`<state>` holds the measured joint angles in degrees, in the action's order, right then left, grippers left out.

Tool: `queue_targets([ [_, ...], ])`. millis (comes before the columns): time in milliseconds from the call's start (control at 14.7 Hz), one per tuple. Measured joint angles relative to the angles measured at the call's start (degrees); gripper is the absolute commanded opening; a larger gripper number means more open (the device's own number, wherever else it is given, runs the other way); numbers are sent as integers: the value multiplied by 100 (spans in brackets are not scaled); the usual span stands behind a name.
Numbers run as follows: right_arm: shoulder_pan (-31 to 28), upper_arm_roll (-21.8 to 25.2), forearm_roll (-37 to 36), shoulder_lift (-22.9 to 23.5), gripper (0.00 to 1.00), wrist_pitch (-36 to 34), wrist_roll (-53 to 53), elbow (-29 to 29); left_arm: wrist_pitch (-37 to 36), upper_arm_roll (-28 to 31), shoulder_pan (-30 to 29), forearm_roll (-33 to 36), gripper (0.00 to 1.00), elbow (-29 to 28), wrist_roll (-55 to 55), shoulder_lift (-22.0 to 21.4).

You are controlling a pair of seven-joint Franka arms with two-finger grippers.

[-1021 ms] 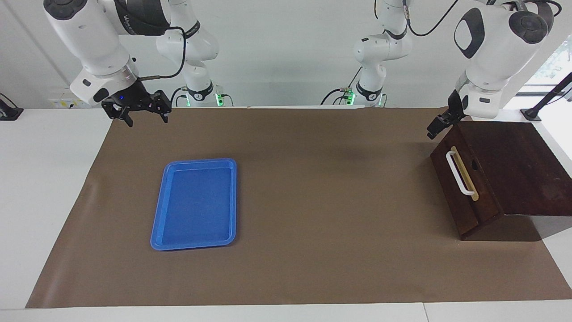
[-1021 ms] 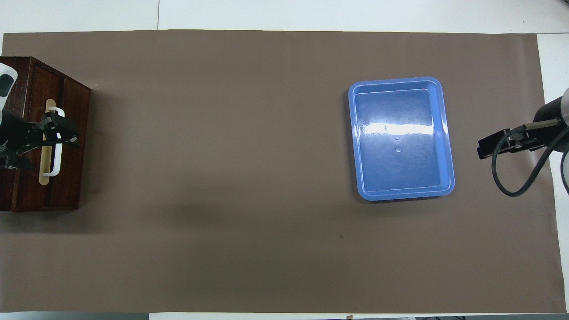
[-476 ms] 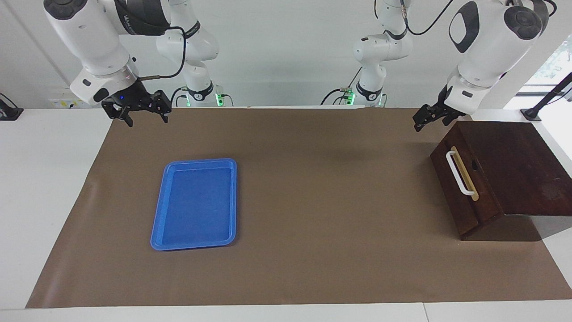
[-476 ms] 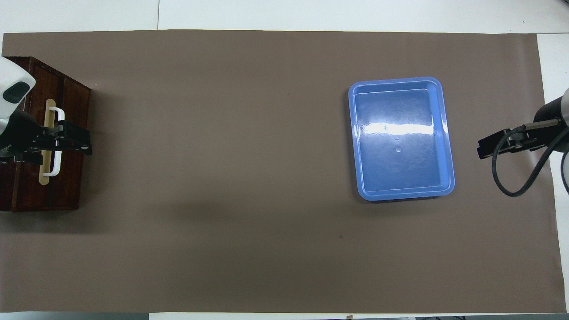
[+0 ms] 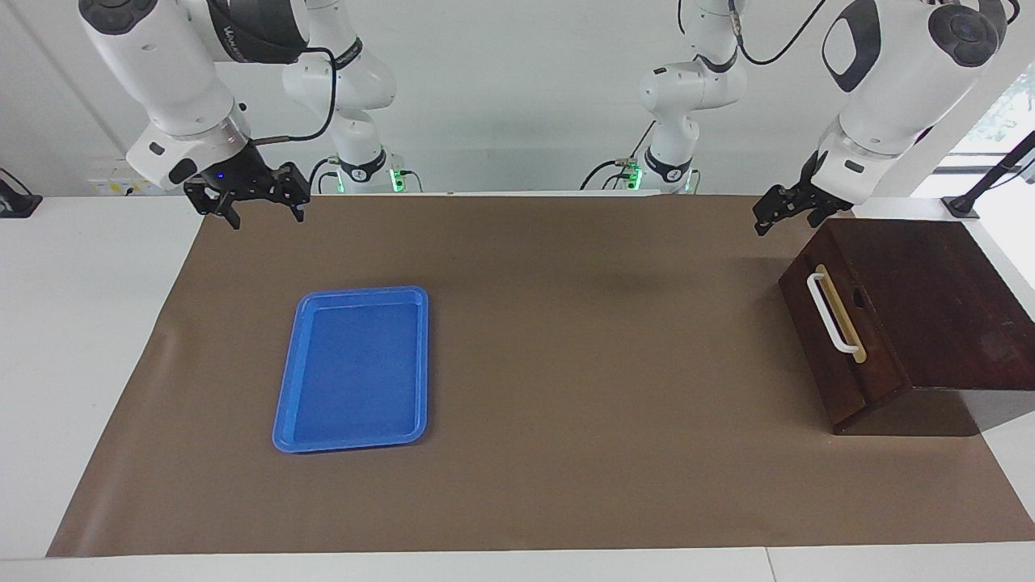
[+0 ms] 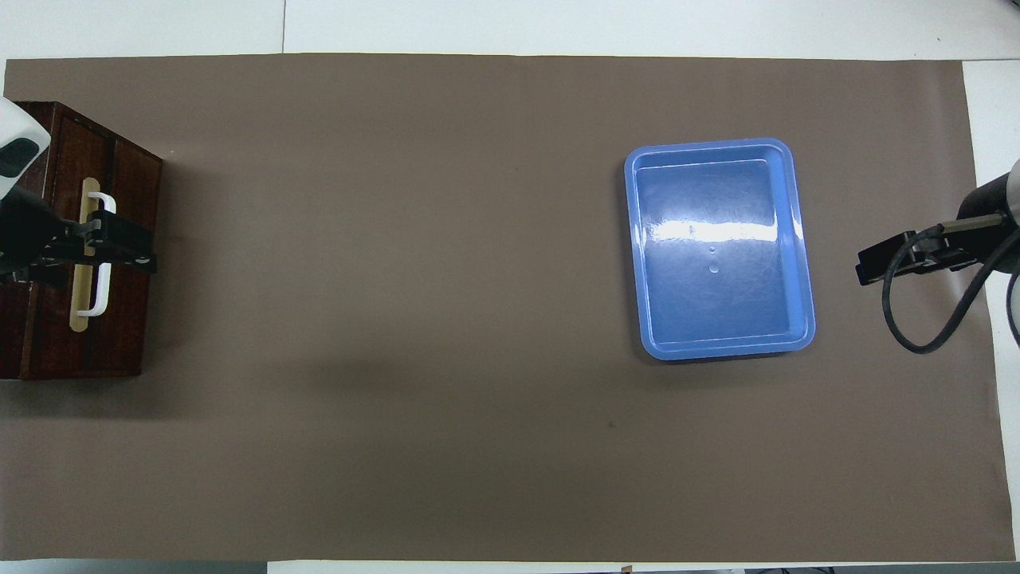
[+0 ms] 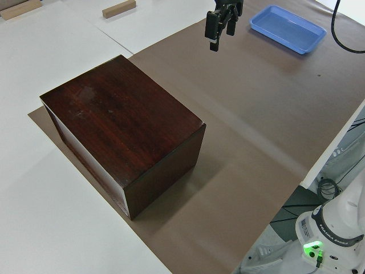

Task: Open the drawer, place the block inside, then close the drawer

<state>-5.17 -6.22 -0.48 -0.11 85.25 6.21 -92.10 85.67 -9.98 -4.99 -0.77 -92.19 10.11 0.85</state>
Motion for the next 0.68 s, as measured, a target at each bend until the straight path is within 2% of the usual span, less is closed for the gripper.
queue_targets([
  [681,-11,10,0,-5,100,0,0,2,154,28,0,-2,100,49,-16,4],
])
